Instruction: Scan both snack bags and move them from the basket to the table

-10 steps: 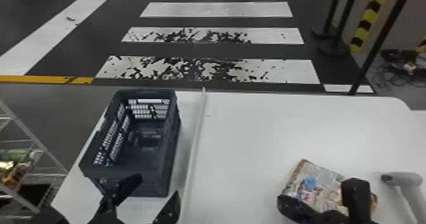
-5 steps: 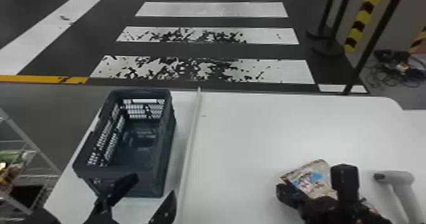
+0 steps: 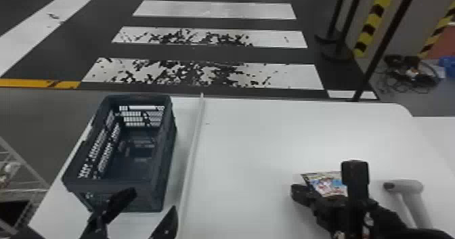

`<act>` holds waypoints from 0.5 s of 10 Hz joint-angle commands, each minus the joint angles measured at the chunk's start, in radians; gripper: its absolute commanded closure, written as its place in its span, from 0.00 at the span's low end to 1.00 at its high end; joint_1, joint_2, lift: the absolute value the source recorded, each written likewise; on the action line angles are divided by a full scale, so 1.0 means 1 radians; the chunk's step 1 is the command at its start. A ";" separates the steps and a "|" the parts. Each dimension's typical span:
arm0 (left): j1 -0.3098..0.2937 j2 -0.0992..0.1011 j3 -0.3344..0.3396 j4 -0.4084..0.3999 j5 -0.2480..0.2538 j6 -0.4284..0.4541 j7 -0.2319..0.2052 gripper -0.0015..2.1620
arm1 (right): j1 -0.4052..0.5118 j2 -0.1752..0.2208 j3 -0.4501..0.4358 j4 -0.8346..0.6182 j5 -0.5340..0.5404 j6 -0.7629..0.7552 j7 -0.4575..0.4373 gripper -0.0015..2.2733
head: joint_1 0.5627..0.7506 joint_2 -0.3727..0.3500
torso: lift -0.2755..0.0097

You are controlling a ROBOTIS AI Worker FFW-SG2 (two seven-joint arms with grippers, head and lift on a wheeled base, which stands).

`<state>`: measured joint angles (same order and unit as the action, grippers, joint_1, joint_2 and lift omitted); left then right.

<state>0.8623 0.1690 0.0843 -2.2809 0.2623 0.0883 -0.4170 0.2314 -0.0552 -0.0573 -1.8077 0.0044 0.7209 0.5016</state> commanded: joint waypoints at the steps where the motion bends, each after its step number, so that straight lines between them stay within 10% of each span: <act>1: 0.001 0.000 0.000 0.003 0.000 0.000 -0.003 0.04 | -0.035 0.000 -0.019 0.025 0.000 0.027 0.000 0.99 | 0.70 0.51 | 0.62; 5: -0.011 -0.003 -0.009 0.021 -0.003 -0.009 -0.006 0.04 | 0.023 0.000 -0.053 -0.045 -0.073 0.042 0.000 0.99 | 0.70 0.46 | 0.62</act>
<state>0.8542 0.1650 0.0764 -2.2612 0.2606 0.0793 -0.4240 0.2418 -0.0552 -0.1077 -1.8302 -0.0521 0.7644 0.5016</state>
